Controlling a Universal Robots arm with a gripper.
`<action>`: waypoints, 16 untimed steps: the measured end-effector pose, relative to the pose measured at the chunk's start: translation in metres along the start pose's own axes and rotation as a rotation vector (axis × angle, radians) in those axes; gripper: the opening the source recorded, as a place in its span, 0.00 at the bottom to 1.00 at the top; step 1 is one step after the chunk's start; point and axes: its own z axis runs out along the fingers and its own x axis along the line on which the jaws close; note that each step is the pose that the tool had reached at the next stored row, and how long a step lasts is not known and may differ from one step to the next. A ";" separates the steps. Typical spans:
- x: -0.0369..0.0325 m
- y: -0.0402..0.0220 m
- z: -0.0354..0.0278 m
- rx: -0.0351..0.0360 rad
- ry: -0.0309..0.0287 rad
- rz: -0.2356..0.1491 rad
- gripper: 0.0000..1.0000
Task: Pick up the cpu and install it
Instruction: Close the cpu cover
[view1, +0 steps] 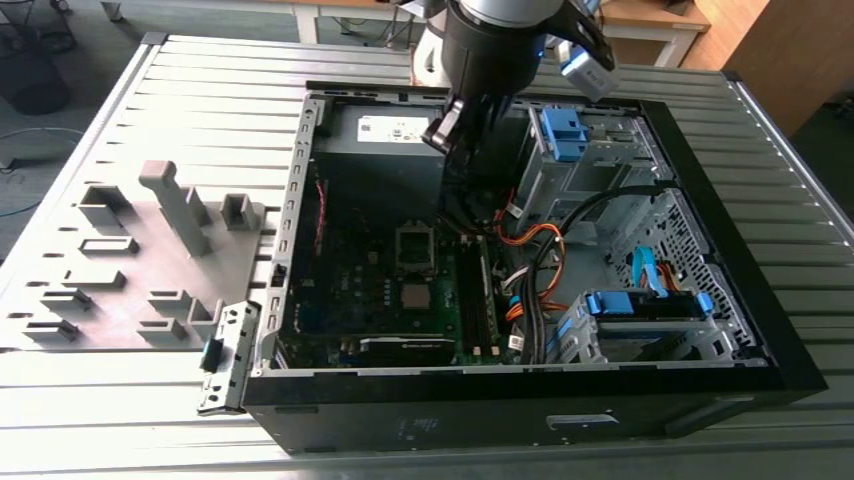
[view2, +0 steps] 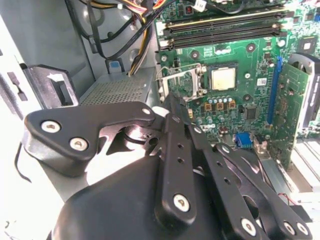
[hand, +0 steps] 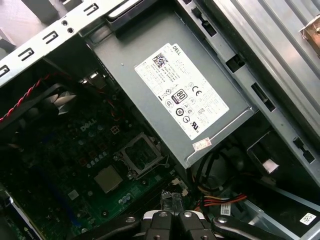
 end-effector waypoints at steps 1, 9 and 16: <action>0.0000 0.0000 -0.0004 0.0000 0.0000 0.000 0.11; -0.0002 0.0003 -0.0040 0.0000 0.0000 0.000 0.11; -0.0004 0.0004 -0.0071 0.0000 0.0000 0.000 0.11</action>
